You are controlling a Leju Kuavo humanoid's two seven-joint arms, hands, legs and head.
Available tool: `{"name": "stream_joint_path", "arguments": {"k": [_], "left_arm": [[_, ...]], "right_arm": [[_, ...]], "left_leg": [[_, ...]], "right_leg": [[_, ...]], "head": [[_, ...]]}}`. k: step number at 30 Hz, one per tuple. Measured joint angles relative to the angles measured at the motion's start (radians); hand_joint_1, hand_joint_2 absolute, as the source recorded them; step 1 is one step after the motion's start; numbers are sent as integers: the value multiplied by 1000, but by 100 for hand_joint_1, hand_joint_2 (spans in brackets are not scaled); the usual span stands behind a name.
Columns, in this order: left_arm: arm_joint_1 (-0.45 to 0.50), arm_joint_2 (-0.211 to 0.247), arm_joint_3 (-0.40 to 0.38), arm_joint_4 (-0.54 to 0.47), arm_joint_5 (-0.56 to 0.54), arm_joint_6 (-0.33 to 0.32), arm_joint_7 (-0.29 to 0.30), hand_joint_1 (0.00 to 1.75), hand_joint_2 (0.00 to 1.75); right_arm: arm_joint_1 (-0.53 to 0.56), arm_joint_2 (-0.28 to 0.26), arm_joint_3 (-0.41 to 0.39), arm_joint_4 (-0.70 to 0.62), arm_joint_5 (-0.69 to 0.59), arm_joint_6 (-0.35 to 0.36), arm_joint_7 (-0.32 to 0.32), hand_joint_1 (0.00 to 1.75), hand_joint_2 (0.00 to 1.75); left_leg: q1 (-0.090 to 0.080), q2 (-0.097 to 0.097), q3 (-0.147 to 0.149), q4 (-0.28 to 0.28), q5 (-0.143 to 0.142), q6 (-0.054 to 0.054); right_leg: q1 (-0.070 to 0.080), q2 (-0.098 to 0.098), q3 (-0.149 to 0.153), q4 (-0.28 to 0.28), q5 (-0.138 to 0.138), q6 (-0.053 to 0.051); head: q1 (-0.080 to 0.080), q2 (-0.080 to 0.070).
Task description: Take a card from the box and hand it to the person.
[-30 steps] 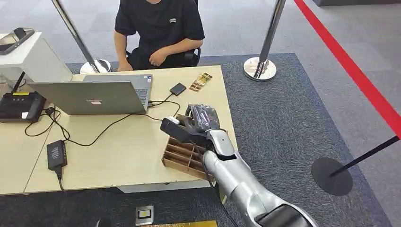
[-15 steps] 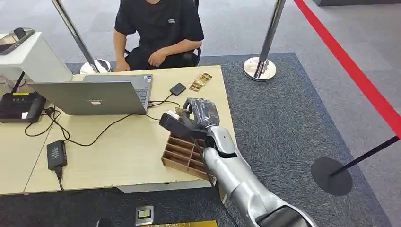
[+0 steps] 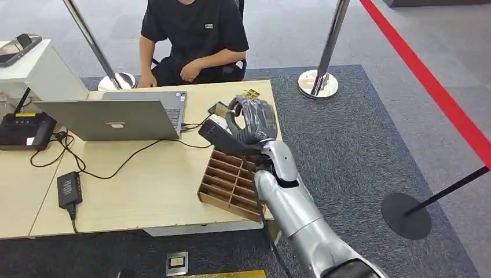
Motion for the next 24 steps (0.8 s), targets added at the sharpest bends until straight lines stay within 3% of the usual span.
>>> {"name": "stream_joint_path", "arguments": {"k": [7, 13, 24], "left_arm": [[-1, 0, -1, 0, -6, -1, 2, 0, 0], [-4, 0, -3, 0, -16, -5, 7, 0, 0], [-9, 0, -17, 0, -33, -17, 25, 0, 0]], "right_arm": [[-11, 0, 0, -20, -23, 13, 1, 145, 175], [-63, 14, 3, 24, 22, -50, 13, 161, 175], [-137, 39, 11, 144, 115, -130, 73, 161, 175]], "left_leg": [[0, 0, 0, 0, 0, 0], [0, 0, 0, 0, 0, 0], [0, 0, 0, 0, 0, 0]], "right_leg": [[0, 0, 0, 0, 0, 0], [0, 0, 0, 0, 0, 0], [0, 0, 0, 0, 0, 0]], "head": [[0, 0], [0, 0], [0, 0]]}}
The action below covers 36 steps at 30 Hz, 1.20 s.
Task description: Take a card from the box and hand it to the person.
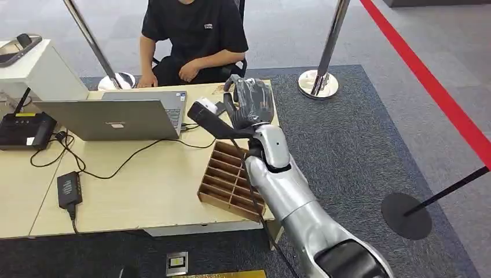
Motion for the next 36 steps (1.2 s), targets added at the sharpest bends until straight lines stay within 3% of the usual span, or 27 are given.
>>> {"name": "stream_joint_path", "arguments": {"k": [15, 23, 36], "left_arm": [[-6, -2, -11, 0, -6, -1, 2, 0, 0], [-8, -2, -17, 0, -8, -1, 2, 0, 0], [-8, -4, -18, 0, -8, -1, 6, 0, 0]], "right_arm": [[-54, 15, -1, 141, 13, -46, 17, 166, 175], [-58, 22, -15, 175, -72, -39, -53, 164, 175], [-59, 25, -35, 222, -87, -51, -73, 154, 175]], "left_leg": [[0, 0, 0, 0, 0, 0], [0, 0, 0, 0, 0, 0], [0, 0, 0, 0, 0, 0]], "right_leg": [[0, 0, 0, 0, 0, 0], [0, 0, 0, 0, 0, 0], [0, 0, 0, 0, 0, 0]], "head": [[0, 0], [0, 0], [0, 0]]}}
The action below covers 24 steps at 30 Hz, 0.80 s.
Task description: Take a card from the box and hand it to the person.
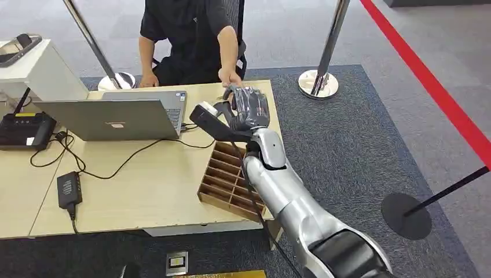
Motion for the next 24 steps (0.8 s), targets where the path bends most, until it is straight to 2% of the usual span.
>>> {"name": "stream_joint_path", "arguments": {"k": [13, 14, 15, 16, 17, 18, 23, 24], "left_arm": [[0, -1, 0, 0, 1, 0, 1, 0, 0], [0, -1, 0, 0, 1, 0, 1, 0, 0], [0, -1, 0, 0, 1, 0, 0, 0, 0], [0, -1, 0, 0, 1, 0, -2, 0, 0], [0, -1, 0, 0, 2, 0, -3, 0, 0], [0, -1, 0, 0, 2, 0, -4, 0, 0], [0, -1, 0, 0, 2, 0, -5, 0, 0], [0, -1, 0, 0, 2, 0, -5, 0, 0]], "right_arm": [[-1, 3, 0, 32, 34, 1, 35, 141, 175], [-1, 3, 0, 33, 37, 0, 39, 127, 175], [-1, 3, 0, 34, 38, 0, 39, 58, 175], [-1, 3, 0, 35, 38, 0, 40, 58, 175], [-1, 3, 0, 36, 39, 0, 41, 7, 175], [-1, 3, 0, 37, 40, -1, 42, 0, 175], [-1, 3, 0, 37, 48, -5, 50, 0, 175], [-1, 2, 0, 37, 50, -5, 54, 0, 0]], "left_leg": [[0, 0, 0, 0, 0, 0], [0, 0, 0, 0, 0, 0], [0, 0, 0, 0, 0, 0], [0, 0, 0, 0, 0, 0], [0, 0, 0, 0, 0, 0], [0, 0, 0, 0, 0, 0], [0, 0, 0, 0, 0, 0], [0, 0, 0, 0, 0, 0]], "right_leg": [[0, 0, 0, 0, 0, 0], [0, 0, 0, 0, 0, 0], [0, 0, 0, 0, 0, 0], [0, 0, 0, 0, 0, 0], [0, 0, 0, 0, 0, 0], [0, 0, 0, 0, 0, 0], [0, 0, 0, 0, 0, 0], [0, 0, 0, 0, 0, 0]], "head": [[0, 0], [0, 0], [0, 0], [0, 0], [0, 0], [0, 0], [0, 0], [0, 0]]}}
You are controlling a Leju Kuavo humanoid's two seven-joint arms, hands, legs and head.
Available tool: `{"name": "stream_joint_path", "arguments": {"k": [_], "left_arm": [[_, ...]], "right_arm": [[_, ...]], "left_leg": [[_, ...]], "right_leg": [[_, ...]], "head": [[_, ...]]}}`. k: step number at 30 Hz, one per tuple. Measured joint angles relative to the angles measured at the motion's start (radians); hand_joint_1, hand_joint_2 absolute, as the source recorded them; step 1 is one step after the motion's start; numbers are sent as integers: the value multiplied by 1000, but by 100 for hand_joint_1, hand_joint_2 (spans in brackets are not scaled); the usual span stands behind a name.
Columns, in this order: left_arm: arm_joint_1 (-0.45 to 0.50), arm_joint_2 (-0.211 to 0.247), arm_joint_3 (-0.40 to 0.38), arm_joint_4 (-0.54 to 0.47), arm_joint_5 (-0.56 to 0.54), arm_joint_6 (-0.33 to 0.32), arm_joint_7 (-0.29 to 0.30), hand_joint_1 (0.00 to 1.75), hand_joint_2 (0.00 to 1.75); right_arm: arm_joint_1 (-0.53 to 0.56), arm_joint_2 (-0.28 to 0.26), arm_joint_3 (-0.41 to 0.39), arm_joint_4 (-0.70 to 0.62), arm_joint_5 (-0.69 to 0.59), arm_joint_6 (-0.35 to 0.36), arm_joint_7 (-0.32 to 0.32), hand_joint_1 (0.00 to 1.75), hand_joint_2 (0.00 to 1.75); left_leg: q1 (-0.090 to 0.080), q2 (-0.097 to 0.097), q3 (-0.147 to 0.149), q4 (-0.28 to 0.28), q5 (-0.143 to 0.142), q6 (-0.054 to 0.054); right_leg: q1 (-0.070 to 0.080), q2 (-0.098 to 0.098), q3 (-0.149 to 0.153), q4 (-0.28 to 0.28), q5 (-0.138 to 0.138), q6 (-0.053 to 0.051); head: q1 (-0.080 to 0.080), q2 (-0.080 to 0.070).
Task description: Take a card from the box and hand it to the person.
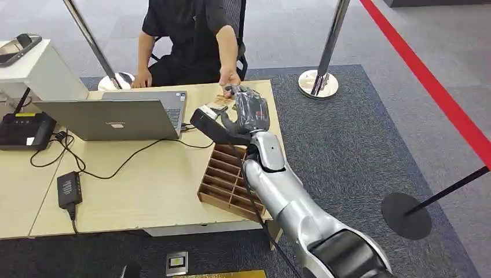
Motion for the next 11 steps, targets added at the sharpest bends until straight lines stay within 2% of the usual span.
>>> {"name": "stream_joint_path", "arguments": {"k": [11], "left_arm": [[-1, 0, -2, 0, -2, 0, 2, 0, 0]], "right_arm": [[0, -3, 0, 10, 23, -18, 22, 0, 0]], "left_leg": [[0, 0, 0, 0, 0, 0]], "right_leg": [[0, 0, 0, 0, 0, 0]], "head": [[0, 0]]}}
